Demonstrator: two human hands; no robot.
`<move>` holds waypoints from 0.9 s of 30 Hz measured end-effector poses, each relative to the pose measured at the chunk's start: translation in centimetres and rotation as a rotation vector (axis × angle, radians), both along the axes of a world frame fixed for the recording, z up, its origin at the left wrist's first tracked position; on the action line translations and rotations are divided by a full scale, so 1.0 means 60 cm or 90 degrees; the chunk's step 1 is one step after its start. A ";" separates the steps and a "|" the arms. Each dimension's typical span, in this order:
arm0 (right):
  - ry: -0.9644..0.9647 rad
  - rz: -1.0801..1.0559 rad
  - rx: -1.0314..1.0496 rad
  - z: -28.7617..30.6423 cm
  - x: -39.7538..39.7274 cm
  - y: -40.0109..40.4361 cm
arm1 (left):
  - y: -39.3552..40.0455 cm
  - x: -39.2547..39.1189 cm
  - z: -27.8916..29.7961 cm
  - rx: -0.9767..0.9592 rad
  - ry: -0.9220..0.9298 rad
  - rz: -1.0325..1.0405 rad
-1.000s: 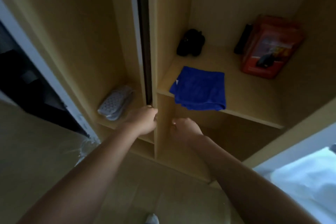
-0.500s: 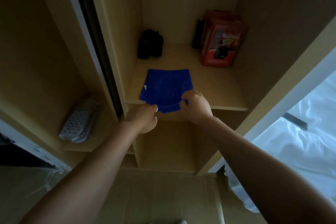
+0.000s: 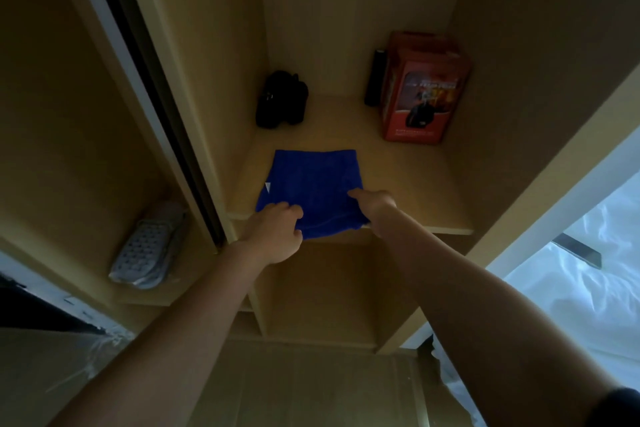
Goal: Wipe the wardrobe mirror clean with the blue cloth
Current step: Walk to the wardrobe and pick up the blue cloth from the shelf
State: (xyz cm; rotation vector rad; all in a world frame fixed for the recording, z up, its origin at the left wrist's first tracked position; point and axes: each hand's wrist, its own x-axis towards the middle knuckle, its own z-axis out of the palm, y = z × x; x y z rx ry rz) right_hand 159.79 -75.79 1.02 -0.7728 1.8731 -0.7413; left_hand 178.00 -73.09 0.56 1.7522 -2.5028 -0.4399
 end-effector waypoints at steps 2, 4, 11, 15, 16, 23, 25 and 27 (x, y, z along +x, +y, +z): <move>-0.023 0.022 0.005 0.002 0.002 -0.007 | -0.001 -0.002 0.000 0.004 -0.007 0.005; -0.014 0.052 0.010 0.005 0.003 -0.011 | -0.002 -0.002 0.001 0.005 -0.006 0.010; -0.122 0.060 -0.101 0.011 0.018 -0.011 | 0.002 0.010 0.007 0.023 0.065 0.058; -0.329 0.041 -0.124 0.023 0.024 -0.007 | 0.009 0.016 0.023 0.021 0.209 0.155; -0.336 0.051 -0.119 0.026 0.024 -0.006 | 0.011 0.018 0.026 0.012 0.235 0.169; -0.288 0.269 -0.156 0.077 0.018 0.047 | 0.056 0.030 0.058 0.037 0.525 0.345; -0.280 0.352 -0.157 0.089 0.024 0.074 | 0.070 0.041 0.065 0.091 0.559 0.408; -0.293 0.422 -0.137 0.101 0.041 0.099 | 0.095 0.052 0.069 0.151 0.566 0.435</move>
